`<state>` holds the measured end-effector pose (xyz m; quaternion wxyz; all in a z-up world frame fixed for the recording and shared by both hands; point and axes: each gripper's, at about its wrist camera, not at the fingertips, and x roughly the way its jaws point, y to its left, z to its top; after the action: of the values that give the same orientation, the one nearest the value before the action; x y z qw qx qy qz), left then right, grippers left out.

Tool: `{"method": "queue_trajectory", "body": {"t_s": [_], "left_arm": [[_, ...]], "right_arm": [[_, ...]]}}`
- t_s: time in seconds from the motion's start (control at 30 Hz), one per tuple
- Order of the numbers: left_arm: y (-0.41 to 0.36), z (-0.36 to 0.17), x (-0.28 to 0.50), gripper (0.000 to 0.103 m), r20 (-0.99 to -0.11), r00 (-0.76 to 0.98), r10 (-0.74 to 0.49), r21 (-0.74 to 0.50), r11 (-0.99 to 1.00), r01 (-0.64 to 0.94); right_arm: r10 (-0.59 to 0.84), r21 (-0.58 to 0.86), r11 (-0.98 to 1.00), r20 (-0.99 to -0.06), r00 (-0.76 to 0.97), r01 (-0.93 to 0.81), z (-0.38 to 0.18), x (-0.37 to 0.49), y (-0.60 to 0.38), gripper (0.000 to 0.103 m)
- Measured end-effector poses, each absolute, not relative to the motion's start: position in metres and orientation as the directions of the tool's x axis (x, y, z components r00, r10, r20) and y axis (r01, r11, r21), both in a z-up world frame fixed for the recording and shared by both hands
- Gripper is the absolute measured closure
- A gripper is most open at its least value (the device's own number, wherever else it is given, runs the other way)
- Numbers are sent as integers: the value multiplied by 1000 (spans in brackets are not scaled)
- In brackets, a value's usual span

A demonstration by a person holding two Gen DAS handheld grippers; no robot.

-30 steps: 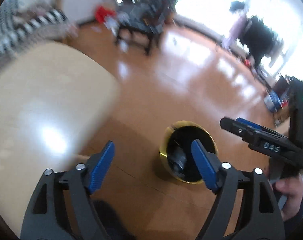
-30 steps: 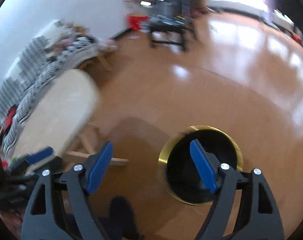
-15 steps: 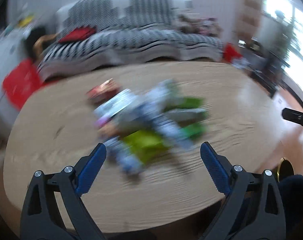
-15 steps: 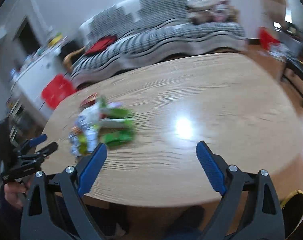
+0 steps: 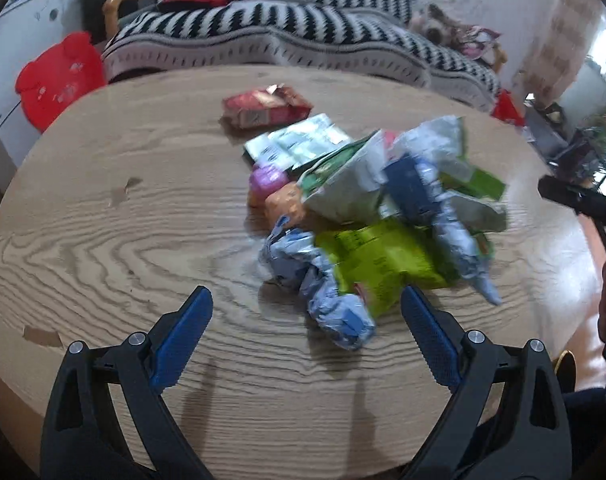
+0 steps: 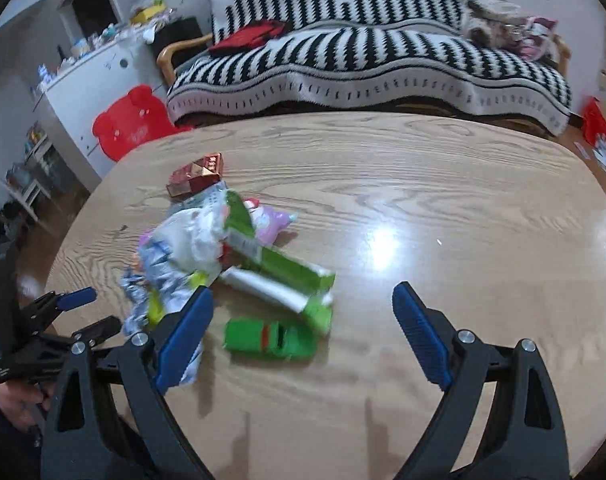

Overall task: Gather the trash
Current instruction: 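Return to the table, grasp green-white box with right tool while left grasps foil wrapper, then carry the box and foil wrapper to the bin and release both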

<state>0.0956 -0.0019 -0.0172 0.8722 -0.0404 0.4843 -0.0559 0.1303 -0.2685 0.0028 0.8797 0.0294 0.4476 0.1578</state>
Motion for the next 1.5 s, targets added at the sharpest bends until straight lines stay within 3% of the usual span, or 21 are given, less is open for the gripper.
{"method": "queue_trajectory", "body": {"t_s": [0.3,0.47,0.53,0.57,0.63,0.67,0.7,0.73,1.17,1.5], "left_arm": [[13,-42,115,11,-871,475,-123,-165,985,-49],[5,-45,120,11,-868,478,-136,-174,984,-36],[5,-48,120,14,-871,472,-137,-176,984,-40],[7,-50,121,19,-875,466,-132,-174,984,-47],[10,-51,119,50,-870,473,-139,-187,981,-57],[10,-50,118,60,-868,473,-151,-199,979,-54],[11,-51,118,78,-868,467,-169,-215,975,-47],[11,-51,117,81,-868,460,-188,-234,971,-44],[0,-24,96,83,-819,552,-157,-176,984,20],[-8,-5,87,83,-791,588,-171,-164,984,65]], "right_arm": [[468,412,884,-788,400,-221,-55,178,-266,15],[479,425,877,-798,366,-222,-69,182,-254,16],[479,421,877,-804,353,-233,-72,180,-248,33],[467,403,882,-812,350,-243,-72,178,-245,38],[486,417,871,-809,330,-260,-73,173,-243,63],[498,428,864,-806,320,-265,-72,171,-243,71],[500,428,862,-806,318,-271,-71,169,-241,74],[493,413,865,-804,332,-284,-66,164,-241,75],[514,386,855,-710,480,-345,-7,114,-256,75],[441,366,897,-698,564,-248,20,104,-286,75]]}}
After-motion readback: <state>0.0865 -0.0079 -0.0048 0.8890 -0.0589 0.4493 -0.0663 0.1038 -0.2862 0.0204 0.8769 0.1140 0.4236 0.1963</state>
